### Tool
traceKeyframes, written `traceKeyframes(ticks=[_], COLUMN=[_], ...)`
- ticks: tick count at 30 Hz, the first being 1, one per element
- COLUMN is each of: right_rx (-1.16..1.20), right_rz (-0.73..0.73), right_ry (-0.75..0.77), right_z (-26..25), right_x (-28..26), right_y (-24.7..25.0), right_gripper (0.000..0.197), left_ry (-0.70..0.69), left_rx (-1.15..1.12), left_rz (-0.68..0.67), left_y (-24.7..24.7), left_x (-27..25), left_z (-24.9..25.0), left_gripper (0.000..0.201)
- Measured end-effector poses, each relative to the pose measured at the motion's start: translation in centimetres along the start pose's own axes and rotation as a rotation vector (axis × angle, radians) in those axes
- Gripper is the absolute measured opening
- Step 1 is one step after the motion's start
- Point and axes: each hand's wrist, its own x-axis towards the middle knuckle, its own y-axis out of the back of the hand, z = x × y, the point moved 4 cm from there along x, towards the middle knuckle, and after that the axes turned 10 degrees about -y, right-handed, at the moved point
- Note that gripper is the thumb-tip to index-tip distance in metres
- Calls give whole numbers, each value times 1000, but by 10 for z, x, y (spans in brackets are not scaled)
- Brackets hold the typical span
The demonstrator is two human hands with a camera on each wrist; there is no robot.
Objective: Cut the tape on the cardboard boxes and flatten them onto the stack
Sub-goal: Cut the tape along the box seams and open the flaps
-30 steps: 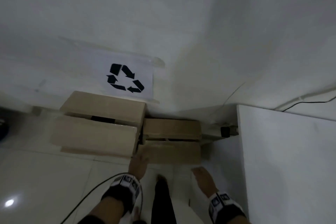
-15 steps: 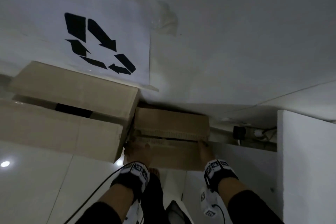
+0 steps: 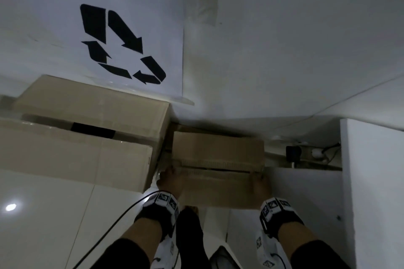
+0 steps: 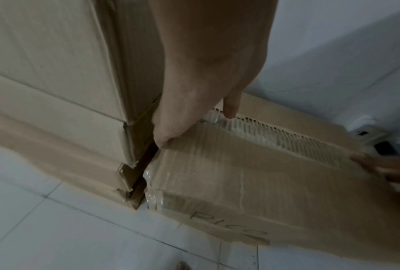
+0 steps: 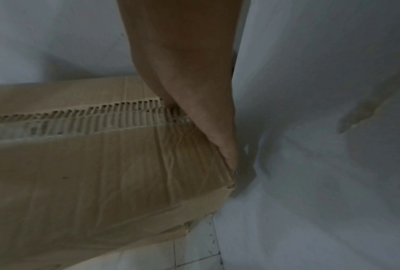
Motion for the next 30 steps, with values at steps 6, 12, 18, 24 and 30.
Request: traceKeyframes(ticks=[6, 12, 18, 24, 30], right_rx=[48, -28, -47, 107, 276], right_rz=[-15, -6, -23, -140, -140], right_ry=[46, 26, 195, 280, 406], right_z=[11, 51, 78, 81, 77], right_x=[-80, -170, -261, -339, -364], right_y=[38, 74, 105, 137, 189], right_gripper=[45, 51, 49, 34, 69], left_ry=[7, -5, -68, -407, -588], left_rx=[-136, -477, -648, -748, -727], left_rz=[-13, -56, 84, 290, 390], left_y=[11, 36, 85, 144, 182], left_x=[-70, -170, -250, -309, -352], left_z=[-4, -25, -50, -45, 1], left_gripper=[48, 31, 50, 56, 51])
